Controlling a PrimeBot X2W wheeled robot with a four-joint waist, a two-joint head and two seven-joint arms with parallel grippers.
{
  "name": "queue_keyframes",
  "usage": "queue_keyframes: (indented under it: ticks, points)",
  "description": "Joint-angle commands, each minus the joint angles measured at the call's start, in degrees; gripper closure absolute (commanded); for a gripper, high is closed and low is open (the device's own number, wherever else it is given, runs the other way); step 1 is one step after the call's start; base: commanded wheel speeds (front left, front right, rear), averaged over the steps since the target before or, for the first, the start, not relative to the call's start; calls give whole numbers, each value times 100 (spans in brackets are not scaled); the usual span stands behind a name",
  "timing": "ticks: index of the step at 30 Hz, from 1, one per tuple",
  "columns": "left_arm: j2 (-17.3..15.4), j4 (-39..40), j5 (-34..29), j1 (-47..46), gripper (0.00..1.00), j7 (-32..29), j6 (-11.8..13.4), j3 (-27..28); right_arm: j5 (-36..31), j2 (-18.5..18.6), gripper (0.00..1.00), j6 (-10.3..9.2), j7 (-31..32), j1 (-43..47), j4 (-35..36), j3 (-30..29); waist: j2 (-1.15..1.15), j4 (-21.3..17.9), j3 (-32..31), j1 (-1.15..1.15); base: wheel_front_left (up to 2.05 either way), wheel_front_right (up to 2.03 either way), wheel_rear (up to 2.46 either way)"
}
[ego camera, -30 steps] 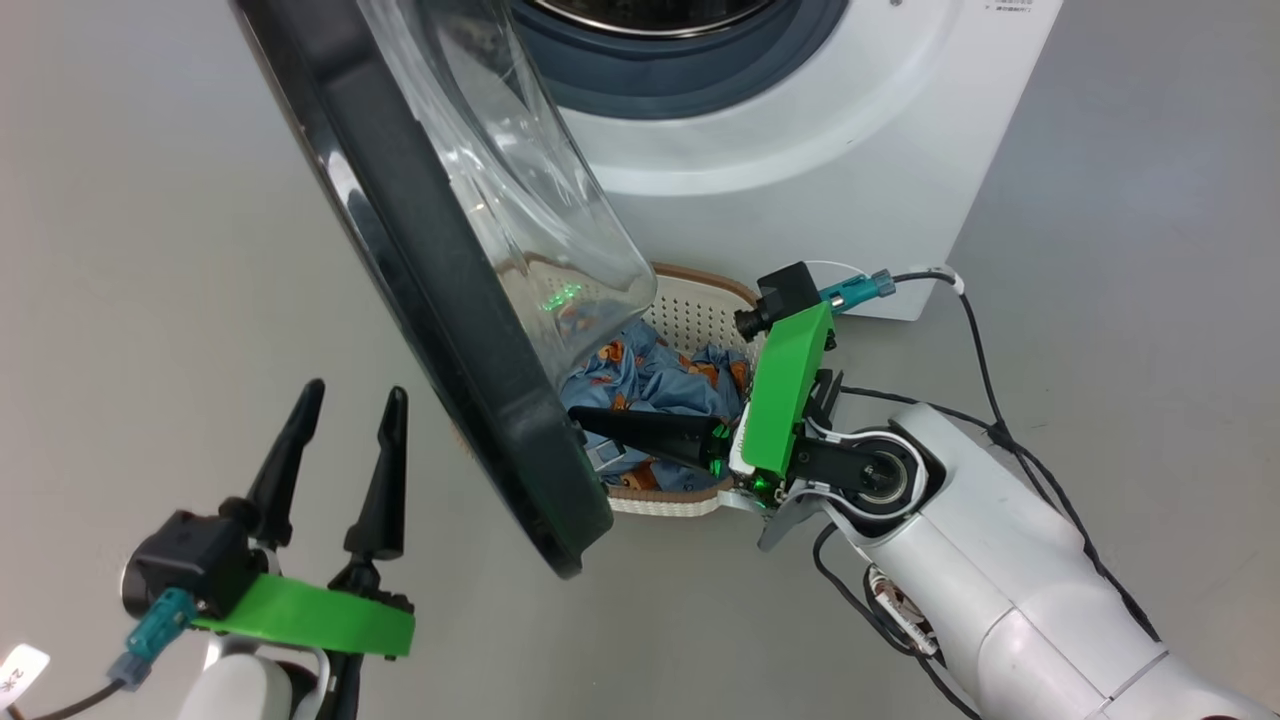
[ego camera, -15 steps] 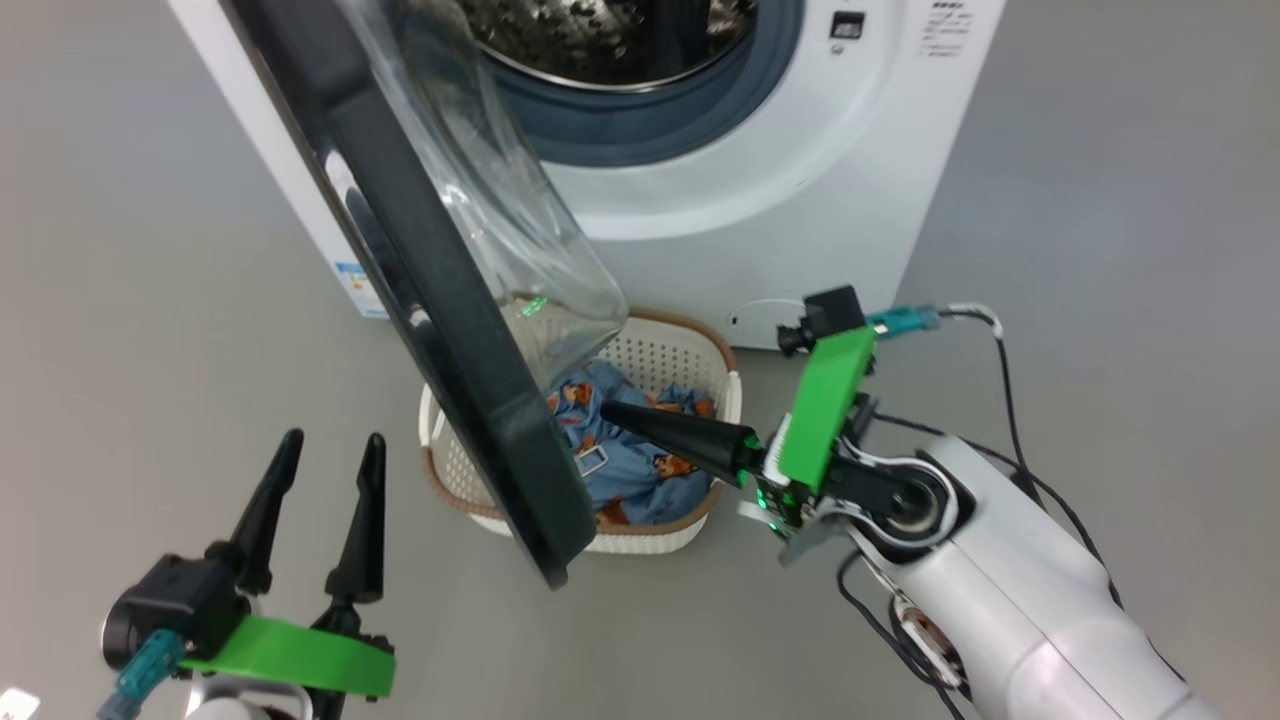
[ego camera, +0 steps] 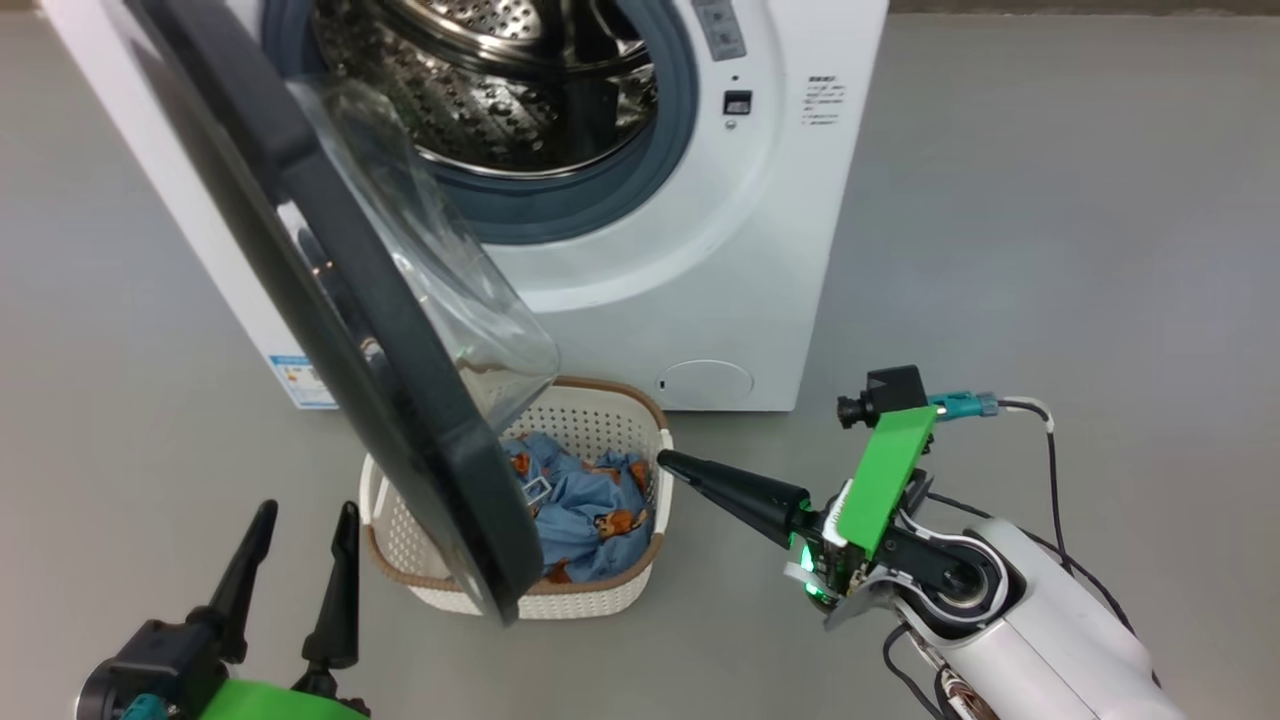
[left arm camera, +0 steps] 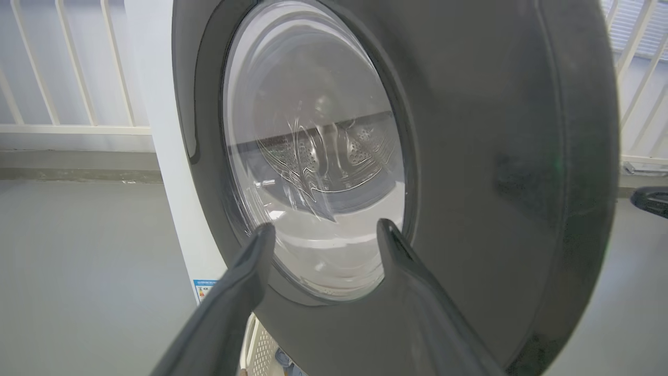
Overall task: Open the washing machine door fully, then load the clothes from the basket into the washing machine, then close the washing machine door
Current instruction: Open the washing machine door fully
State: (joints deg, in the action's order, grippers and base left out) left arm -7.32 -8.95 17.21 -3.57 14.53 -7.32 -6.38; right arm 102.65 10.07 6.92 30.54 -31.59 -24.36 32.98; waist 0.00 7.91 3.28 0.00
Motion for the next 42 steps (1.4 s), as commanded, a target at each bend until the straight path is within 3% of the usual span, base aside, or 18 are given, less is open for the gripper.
queue_keyframes:
  ticks: [1,8,9,10,11,12,18,29,35,42]
  points:
    - [-143,183,-58,-63,0,47,-17,241,92,-8,100,57,-85,101,222,5,0,-136,-107,0,0,0,0]
    - [-108,162,-61,39,0,47,-17,292,121,50,100,57,-341,361,423,-76,0,-223,-129,0,0,0,0]
    - [-102,158,-60,42,0,47,-17,296,85,52,91,57,-437,383,434,-103,0,-235,-136,0,0,0,0]
    - [-97,154,-60,46,0,47,-17,302,49,45,61,57,-553,408,426,-134,0,-248,-148,0,0,0,0]
    - [-91,150,-60,52,0,47,-17,311,-2,36,9,57,-674,425,415,-161,0,-264,-159,0,0,0,0]
    - [-86,147,-61,58,0,47,-17,319,-62,23,0,57,-802,435,429,-192,0,-281,-170,0,0,0,0]
    - [-85,130,-61,72,0,47,-17,364,-726,48,0,57,-1797,449,455,-384,0,-370,-217,0,0,0,0]
    - [-25,174,-89,136,0,47,-17,452,-3100,281,0,57,-4291,188,-20,-415,0,-532,-243,0,0,0,0]
    - [6,209,-82,189,0,47,-17,528,-4803,127,0,57,-4548,266,-283,-1265,0,-599,-278,0,0,0,0]
    - [10,250,-112,232,0,47,-17,558,-7070,-451,0,57,-4552,1127,710,-2697,0,-627,-309,0,0,0,0]
